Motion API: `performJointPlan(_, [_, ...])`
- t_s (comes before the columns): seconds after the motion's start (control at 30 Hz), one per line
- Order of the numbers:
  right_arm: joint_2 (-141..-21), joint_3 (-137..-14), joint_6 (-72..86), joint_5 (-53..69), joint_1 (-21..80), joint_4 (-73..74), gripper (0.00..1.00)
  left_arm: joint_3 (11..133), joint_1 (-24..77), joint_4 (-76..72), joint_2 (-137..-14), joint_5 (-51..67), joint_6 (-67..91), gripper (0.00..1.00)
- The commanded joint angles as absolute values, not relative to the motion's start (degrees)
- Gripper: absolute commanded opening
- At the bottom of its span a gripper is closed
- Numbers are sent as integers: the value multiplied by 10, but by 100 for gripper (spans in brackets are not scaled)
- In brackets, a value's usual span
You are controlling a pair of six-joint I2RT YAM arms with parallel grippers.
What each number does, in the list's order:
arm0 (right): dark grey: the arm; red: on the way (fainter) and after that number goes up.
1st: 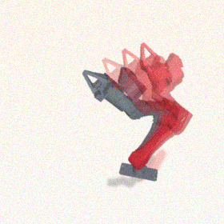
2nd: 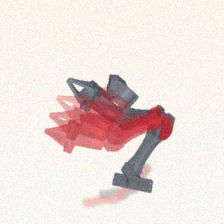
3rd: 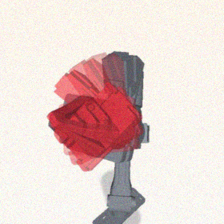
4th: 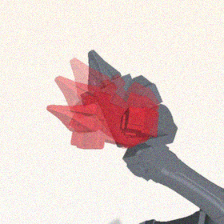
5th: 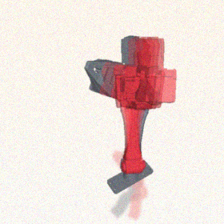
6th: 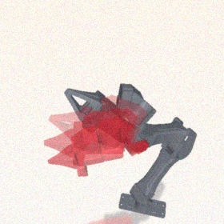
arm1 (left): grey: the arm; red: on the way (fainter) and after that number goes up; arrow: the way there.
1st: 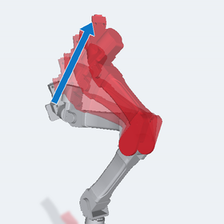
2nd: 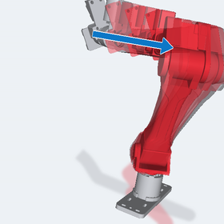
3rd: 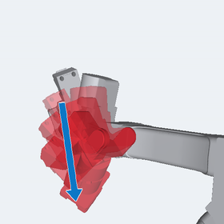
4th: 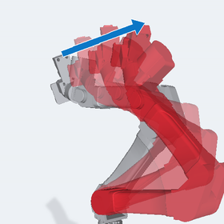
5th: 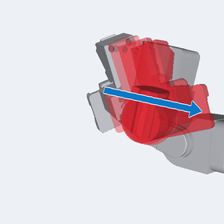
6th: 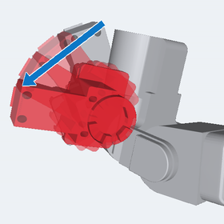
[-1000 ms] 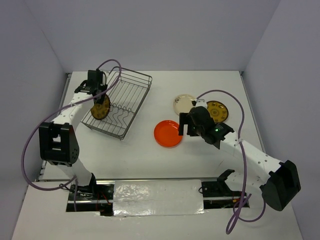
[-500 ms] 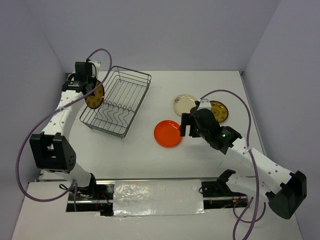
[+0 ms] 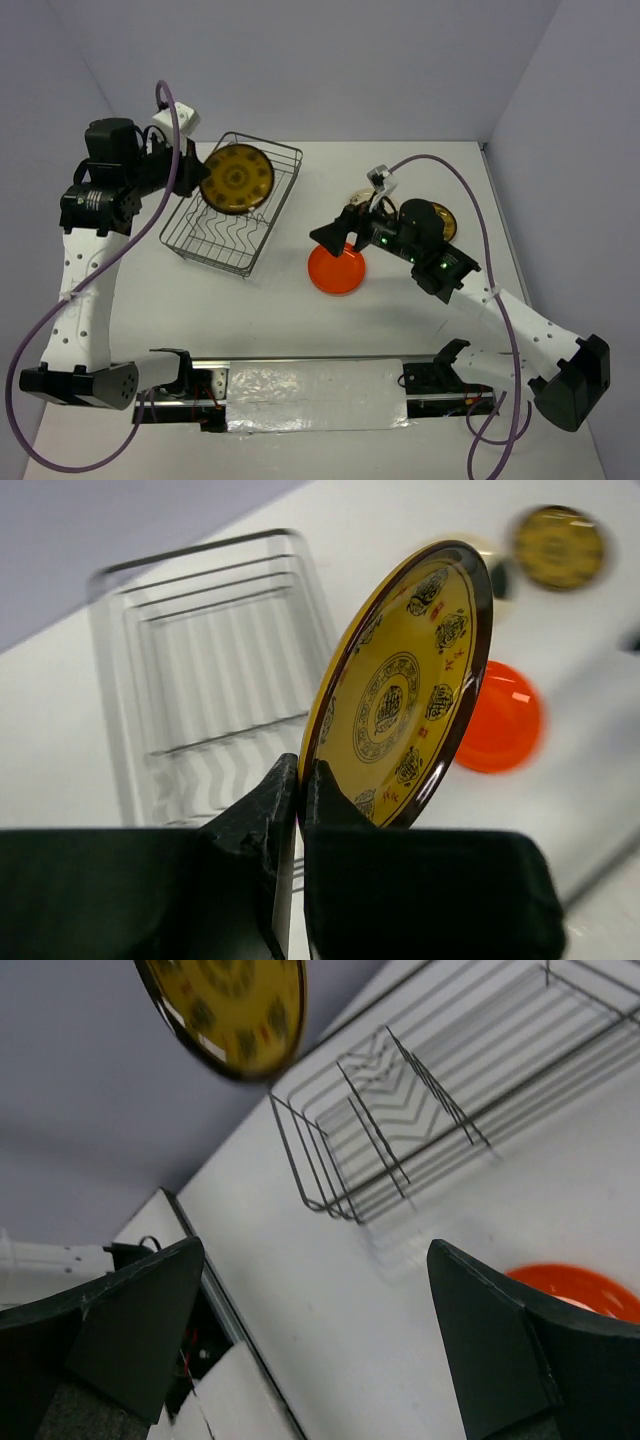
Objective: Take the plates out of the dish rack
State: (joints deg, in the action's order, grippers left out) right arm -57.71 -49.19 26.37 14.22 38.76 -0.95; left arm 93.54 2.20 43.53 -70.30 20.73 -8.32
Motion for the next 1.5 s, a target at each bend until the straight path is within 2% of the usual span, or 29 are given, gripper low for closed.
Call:
performJointPlan(0.0, [-605, -540, 275, 199, 391, -155, 100, 938, 24, 465, -706, 471, -71, 5])
performJointPlan(0.17, [-684, -589, 279, 190, 391, -163, 98, 937, 24, 469, -718, 563, -64, 11])
performJointPlan(0.23, [-704, -599, 283, 210, 391, -184, 94, 933, 24, 475, -724, 585, -69, 14])
performJointPlan(0.3, [-731, -609, 297, 228, 391, -209, 85, 930, 25, 485, -736, 587, -76, 16])
performJointPlan(0.33, [-739, -613, 301, 249, 391, -218, 78, 928, 27, 485, -741, 575, -75, 16])
performJointPlan(0.37, [-747, -615, 314, 257, 391, -226, 60, 926, 27, 490, -750, 572, -78, 15])
performJointPlan(0.4, [-758, -617, 318, 264, 391, -242, 47, 925, 27, 491, -753, 569, -82, 16])
performJointPlan(0.43, [-760, -616, 323, 271, 391, -250, 30, 924, 27, 491, -757, 562, -81, 20])
performJointPlan(0.47, [-758, -609, 325, 268, 391, -251, 5, 925, 28, 490, -762, 535, -79, 44])
performJointPlan(0.5, [-752, -604, 324, 255, 390, -244, 5, 925, 28, 490, -764, 514, -76, 59])
performJointPlan(0.53, [-743, -597, 322, 235, 385, -230, 5, 925, 28, 483, -764, 437, -61, 97])
performJointPlan(0.57, [-733, -592, 325, 173, 379, -211, 4, 926, 28, 475, -764, 385, -48, 99])
performJointPlan(0.63, [-711, -582, 349, 115, 333, -123, 3, 932, 28, 464, -763, 280, -37, 99])
performJointPlan(0.67, [-707, -574, 359, 83, 310, -91, 3, 933, 28, 463, -764, 173, -34, 99])
performJointPlan(0.73, [-700, -554, 382, 96, 249, -27, 4, 930, 26, 467, -759, 94, -42, 100])
performJointPlan(0.77, [-700, -522, 387, 124, 183, -21, 4, 922, 25, 467, -753, 52, -48, 99])
performJointPlan(1.0, [-743, -432, 375, 190, -92, -22, 4, 824, 24, 424, -656, 33, -83, 99])
performJointPlan(1.1, [-794, -443, 360, 205, -139, -14, 6, 809, 24, 421, -637, 24, -92, 99])
performJointPlan(1.27, [-835, -461, 330, 207, -161, -4, 11, 795, 24, 422, -639, 18, -98, 100])
performJointPlan(1.3, [-840, -461, 328, 204, -162, -4, 15, 794, 24, 423, -640, 20, -98, 99])
performJointPlan(1.33, [-843, -461, 325, 202, -167, -4, 35, 790, 24, 424, -643, 24, -98, 100])
performJointPlan(1.37, [-846, -464, 325, 197, -169, 12, 51, 788, 24, 425, -644, 25, -98, 99])
performJointPlan(1.4, [-850, -467, 328, 190, -170, 19, 73, 787, 24, 426, -647, 28, -97, 99])
performJointPlan(1.47, [-850, -475, 327, 172, -174, 34, 75, 785, 24, 428, -648, 28, -98, 100])
